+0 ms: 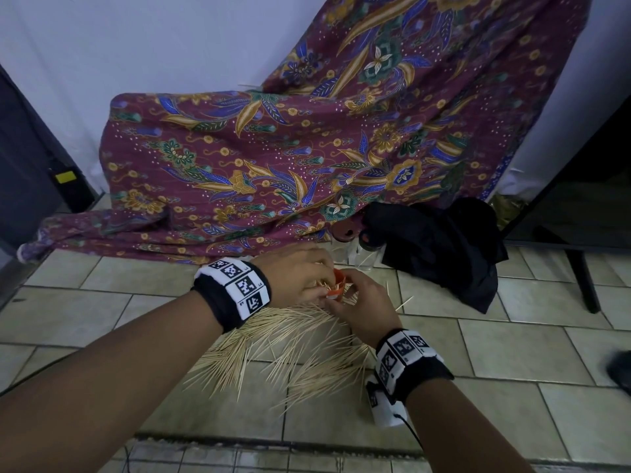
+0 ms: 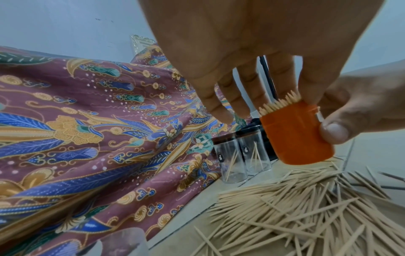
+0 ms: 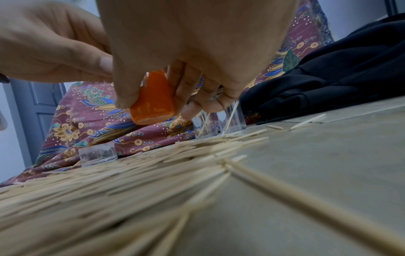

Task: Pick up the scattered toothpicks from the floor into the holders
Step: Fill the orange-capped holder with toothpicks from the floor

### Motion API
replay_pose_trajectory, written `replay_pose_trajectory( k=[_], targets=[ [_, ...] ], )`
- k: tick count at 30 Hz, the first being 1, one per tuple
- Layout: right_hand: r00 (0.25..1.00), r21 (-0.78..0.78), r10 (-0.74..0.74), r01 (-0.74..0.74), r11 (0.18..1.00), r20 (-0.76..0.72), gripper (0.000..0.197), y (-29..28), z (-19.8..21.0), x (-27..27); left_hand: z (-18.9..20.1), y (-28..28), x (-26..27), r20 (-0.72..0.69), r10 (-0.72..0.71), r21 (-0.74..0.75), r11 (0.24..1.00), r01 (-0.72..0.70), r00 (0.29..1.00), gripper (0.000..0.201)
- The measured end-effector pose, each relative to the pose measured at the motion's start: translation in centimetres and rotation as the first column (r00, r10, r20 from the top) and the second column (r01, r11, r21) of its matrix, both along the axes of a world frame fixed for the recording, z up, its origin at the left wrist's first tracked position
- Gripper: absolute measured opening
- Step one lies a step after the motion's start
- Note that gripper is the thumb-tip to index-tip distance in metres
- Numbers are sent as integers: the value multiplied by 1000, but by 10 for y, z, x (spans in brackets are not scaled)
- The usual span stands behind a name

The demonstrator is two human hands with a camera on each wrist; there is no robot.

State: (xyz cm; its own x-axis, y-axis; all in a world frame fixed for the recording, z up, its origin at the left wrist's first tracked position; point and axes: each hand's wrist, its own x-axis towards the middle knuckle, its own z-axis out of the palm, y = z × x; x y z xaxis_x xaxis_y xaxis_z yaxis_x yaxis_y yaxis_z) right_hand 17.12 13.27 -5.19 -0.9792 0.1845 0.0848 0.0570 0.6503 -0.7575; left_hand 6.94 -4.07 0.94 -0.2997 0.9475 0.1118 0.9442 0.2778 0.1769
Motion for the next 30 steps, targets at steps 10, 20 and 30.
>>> replay_pose_trajectory(
  k=[10, 20, 30],
  targets=[
    [1000, 14, 3, -3, 1000, 8, 51, -2, 1, -2, 21, 2, -9, 179, 51, -145, 989, -25, 982, 25],
    [1000, -1, -15, 15, 1000, 4, 54, -1, 2, -2, 25, 4, -8, 211, 149, -5, 988, -151, 966, 21],
    [1000, -16, -15, 16, 1000, 17, 55, -1, 3, -2, 25, -18, -10, 228, 224, 54, 969, -241, 948, 20]
  ],
)
